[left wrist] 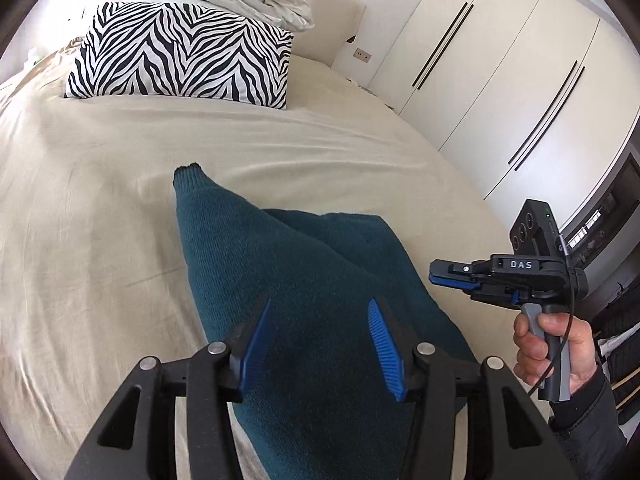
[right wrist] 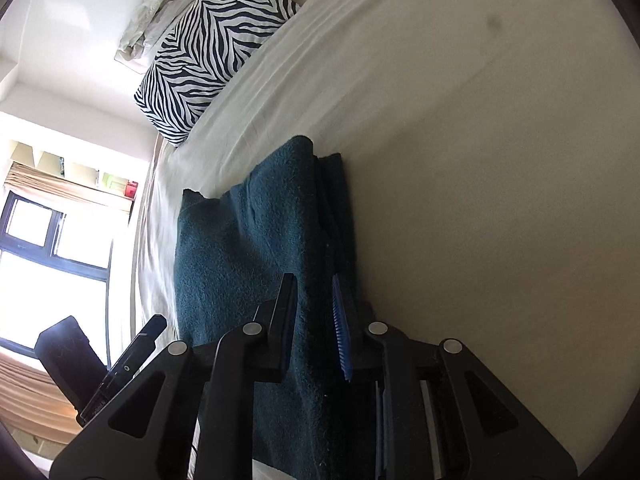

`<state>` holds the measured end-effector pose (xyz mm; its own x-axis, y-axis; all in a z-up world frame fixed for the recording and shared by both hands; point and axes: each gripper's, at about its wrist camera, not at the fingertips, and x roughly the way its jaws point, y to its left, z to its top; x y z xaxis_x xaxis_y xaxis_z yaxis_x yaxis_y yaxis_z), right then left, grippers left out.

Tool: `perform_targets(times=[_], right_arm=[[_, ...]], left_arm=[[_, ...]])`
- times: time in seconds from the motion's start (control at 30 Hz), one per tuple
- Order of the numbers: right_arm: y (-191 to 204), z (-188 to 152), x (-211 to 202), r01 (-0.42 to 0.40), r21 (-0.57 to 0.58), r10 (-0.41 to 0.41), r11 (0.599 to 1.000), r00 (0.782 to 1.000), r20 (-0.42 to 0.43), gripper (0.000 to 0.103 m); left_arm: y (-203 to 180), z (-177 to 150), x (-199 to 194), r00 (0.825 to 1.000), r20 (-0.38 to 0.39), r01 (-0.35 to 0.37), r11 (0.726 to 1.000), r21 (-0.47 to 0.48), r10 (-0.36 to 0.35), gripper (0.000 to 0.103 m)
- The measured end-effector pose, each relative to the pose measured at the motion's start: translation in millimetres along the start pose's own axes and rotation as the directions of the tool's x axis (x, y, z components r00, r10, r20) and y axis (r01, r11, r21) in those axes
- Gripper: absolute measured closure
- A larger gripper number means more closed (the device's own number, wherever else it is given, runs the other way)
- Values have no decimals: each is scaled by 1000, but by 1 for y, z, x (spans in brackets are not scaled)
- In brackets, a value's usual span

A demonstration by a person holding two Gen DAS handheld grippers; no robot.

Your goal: Fold small clothes

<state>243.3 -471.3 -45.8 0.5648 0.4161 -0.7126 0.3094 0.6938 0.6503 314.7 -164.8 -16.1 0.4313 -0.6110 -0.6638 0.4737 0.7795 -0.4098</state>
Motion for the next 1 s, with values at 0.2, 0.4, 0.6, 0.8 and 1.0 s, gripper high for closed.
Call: perform_targets(times=[0.2, 0.4, 0.6, 0.8, 1.0], right_arm=[[45, 27, 37, -105, -41, 102, 994, 993, -62, 85], [8, 34, 85, -82, 59, 86, 995, 994, -71, 91], [-26, 27, 69, -119, 131, 118, 984, 993, 19, 98], [18, -13, 13, -173, -1, 173, 985, 985, 26, 92], [-1, -88, 10, -92, -14, 91, 996, 992, -83, 92]], left_arm=[[19, 26, 47, 995, -82, -67, 998, -16, 65, 51], [28, 21, 78, 985, -135, -109, 994, 16, 110, 52], [21, 22, 83, 984, -121, -125, 991, 42, 130, 51], [-3, 3, 27, 994, -40, -95, 994, 48, 97, 52], [-25, -40, 28, 991, -73, -103, 987, 126, 113, 52]])
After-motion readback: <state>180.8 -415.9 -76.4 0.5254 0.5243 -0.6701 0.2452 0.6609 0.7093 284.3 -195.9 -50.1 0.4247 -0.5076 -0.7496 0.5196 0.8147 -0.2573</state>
